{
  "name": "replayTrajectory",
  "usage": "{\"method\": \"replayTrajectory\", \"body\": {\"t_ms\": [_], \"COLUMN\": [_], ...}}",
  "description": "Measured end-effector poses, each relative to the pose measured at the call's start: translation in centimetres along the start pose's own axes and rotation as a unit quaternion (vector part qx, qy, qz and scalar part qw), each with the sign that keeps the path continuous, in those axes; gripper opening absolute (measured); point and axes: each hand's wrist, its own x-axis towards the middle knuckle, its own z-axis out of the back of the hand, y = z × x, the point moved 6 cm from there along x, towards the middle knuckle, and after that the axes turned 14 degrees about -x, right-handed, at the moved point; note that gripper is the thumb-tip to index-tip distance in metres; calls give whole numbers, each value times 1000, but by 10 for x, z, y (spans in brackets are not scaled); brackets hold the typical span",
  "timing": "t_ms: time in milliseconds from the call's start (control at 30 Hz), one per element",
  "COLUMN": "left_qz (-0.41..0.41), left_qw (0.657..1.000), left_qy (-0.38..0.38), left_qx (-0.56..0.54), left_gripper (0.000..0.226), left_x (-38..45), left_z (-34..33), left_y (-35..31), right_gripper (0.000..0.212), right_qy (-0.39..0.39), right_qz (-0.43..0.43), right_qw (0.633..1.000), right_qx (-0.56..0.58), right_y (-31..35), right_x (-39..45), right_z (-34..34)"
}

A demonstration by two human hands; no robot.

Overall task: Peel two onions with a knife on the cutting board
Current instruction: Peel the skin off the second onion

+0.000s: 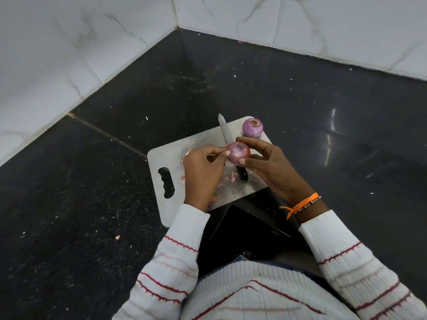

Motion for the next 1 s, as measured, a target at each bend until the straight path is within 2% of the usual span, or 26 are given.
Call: {"method": "replayTrajectory", "body": {"t_ms": [400,567,700,867,1000], "left_qz": [-78,-3,74,87,109], "left_qw": [995,1000,991,986,981], "left_qy": [10,-3,-10,11,91], "left_qx": [62,8,-110,-140,-131], "left_gripper": [5,5,12,19,16], "left_x": [3,6,4,3,-2], "left_z": [-6,-2,0,-4,-14], "left_y": [-3,9,17,14,13], "right_gripper": [49,52,53,54,52], "right_qy": [27,87,126,84,14], "right_qz": [10,21,40,41,43], "right_qw": [999,988,980,992,999], "right_qx": [30,128,150,89,-12], "right_y": [-4,3,12,10,9], "right_x": [4,-1,-7,-5,-2], "right_z": [3,-3,-8,-5,1]}}
